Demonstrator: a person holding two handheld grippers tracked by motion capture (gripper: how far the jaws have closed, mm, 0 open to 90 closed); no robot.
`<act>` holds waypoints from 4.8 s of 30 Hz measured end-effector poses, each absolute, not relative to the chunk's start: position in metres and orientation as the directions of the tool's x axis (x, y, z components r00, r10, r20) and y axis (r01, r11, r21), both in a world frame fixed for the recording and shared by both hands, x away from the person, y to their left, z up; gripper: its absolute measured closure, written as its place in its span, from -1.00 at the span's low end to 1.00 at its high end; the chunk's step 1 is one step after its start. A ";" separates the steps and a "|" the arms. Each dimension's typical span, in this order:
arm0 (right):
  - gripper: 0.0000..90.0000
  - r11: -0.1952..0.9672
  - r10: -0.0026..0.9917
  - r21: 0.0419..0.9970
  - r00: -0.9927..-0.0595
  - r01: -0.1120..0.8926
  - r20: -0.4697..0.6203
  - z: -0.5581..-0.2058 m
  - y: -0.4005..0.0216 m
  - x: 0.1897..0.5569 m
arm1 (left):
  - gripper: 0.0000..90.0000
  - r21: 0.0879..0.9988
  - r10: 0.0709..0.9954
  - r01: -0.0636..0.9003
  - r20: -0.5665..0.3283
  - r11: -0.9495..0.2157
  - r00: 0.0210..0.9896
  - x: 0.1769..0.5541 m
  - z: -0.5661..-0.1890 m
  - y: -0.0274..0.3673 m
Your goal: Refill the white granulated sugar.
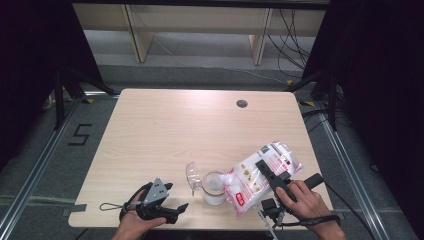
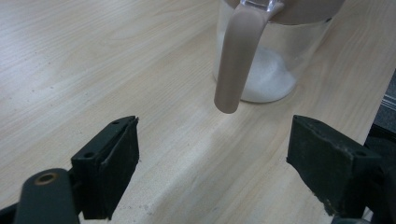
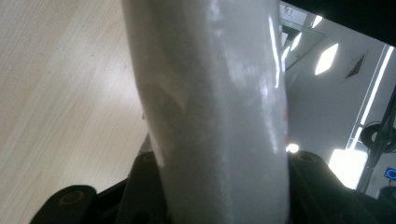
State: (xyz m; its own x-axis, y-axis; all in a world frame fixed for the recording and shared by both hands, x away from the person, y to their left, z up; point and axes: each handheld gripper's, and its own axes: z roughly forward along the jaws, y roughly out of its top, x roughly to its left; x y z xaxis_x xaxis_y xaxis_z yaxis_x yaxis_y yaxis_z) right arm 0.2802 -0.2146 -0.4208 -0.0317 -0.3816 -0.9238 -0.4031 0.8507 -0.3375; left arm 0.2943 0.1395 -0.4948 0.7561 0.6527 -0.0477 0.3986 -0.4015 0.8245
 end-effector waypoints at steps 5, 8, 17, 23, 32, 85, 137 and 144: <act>0.43 0.853 -0.379 -0.333 -0.038 -0.402 -0.925 -0.421 -0.215 0.280 | -0.63 0.824 0.652 0.398 -0.046 -0.403 0.756 0.294 -0.495 0.140; 0.44 0.852 -0.381 -0.335 -0.037 -0.402 -0.924 -0.421 -0.215 0.280 | -0.63 0.824 0.653 0.398 -0.046 -0.402 0.756 0.294 -0.495 0.140; 0.44 0.851 -0.382 -0.334 -0.042 -0.405 -0.923 -0.420 -0.215 0.280 | -0.63 0.824 0.653 0.398 -0.047 -0.402 0.756 0.294 -0.495 0.140; 0.44 0.851 -0.379 -0.333 -0.037 -0.406 -0.924 -0.419 -0.215 0.280 | -0.63 0.825 0.653 0.398 -0.047 -0.402 0.756 0.294 -0.495 0.139; 0.44 0.847 -0.383 -0.338 -0.031 -0.410 -0.923 -0.418 -0.215 0.280 | -0.63 0.824 0.653 0.399 -0.048 -0.402 0.756 0.294 -0.494 0.140; 0.44 0.845 -0.398 -0.349 -0.039 -0.405 -0.917 -0.418 -0.214 0.278 | -0.63 0.827 0.653 0.397 -0.047 -0.399 0.756 0.294 -0.495 0.139; 0.45 0.834 -0.426 -0.369 -0.052 -0.411 -0.903 -0.420 -0.209 0.278 | -0.63 0.827 0.653 0.397 -0.048 -0.399 0.756 0.294 -0.495 0.139; 0.45 0.825 -0.446 -0.387 -0.056 -0.412 -0.893 -0.418 -0.208 0.278 | -0.63 0.826 0.652 0.394 -0.044 -0.402 0.757 0.294 -0.494 0.140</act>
